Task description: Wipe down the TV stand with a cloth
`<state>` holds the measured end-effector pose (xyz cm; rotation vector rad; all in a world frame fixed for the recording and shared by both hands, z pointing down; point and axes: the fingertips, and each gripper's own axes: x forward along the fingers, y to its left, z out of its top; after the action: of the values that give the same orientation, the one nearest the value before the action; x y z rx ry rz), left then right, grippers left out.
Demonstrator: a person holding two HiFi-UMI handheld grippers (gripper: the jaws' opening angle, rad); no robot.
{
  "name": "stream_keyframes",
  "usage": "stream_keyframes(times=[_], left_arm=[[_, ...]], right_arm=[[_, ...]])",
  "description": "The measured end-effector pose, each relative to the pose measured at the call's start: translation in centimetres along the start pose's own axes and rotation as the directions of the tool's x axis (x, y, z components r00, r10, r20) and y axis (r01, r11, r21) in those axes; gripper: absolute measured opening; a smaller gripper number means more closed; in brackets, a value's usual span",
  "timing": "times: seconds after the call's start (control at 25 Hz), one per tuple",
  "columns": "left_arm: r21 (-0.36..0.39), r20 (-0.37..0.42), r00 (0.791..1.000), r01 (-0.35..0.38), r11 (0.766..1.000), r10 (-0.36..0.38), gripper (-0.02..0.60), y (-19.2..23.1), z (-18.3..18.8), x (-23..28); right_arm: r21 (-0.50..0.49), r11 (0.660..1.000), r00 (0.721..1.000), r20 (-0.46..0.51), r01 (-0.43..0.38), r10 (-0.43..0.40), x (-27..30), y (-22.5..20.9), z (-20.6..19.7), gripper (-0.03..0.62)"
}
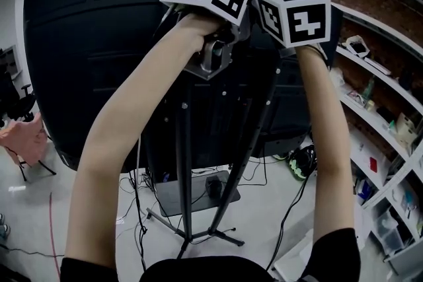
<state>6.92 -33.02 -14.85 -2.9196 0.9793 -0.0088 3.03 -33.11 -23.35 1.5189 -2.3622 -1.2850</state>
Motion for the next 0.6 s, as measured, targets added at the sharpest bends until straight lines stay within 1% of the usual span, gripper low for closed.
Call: stream_keyframes(times=[0.32,0.6], left_arm=[[-0.067,0.007,1.0,0.002,0.998,-0.001,0.008,-0.5,-3.0,0.1],[-0.083,-0.004,1.0,0.01,0.997,-0.011,0.007,-1.0,-5.4,-0.1]], right_arm=[[0.023,0.999,0.999,-0.026,-0.022,0.023,-1.3,1.9,-2.5,0.064],[0.035,0.999,0.998,-0.054,-0.035,0.037,-2.4,3.7,-4.2,0.064]])
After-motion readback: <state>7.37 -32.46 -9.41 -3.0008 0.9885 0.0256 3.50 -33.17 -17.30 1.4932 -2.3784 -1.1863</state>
